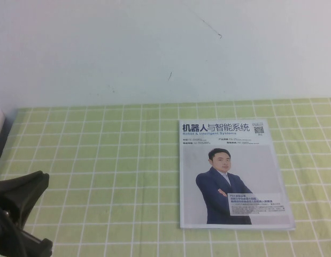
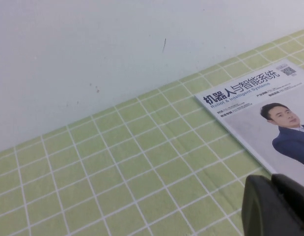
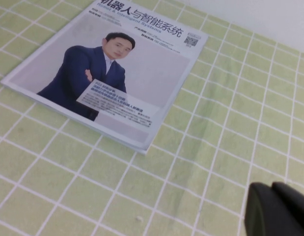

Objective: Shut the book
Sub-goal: 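Close the open booklet and leave it lying on the table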

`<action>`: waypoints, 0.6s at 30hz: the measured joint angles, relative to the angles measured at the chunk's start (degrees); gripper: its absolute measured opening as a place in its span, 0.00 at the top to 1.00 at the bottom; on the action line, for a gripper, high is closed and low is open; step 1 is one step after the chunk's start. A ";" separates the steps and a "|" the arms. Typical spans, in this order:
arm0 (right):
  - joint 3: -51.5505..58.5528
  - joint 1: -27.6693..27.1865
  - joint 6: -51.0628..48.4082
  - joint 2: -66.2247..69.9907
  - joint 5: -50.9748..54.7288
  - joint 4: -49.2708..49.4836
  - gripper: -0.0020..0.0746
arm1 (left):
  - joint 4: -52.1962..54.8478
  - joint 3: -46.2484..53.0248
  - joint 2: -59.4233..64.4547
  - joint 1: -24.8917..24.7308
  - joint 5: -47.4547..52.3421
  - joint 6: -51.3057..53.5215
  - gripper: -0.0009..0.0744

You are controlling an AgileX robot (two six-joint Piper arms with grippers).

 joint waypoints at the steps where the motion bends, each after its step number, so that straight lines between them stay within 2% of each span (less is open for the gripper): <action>1: 0.00 0.00 0.00 -0.28 -0.02 0.14 0.98 | 0.05 0.21 -0.15 0.00 0.00 0.00 0.99; 18: 0.07 0.00 0.00 -0.52 -0.12 0.88 0.98 | 0.27 0.33 -0.28 0.00 0.10 0.00 0.99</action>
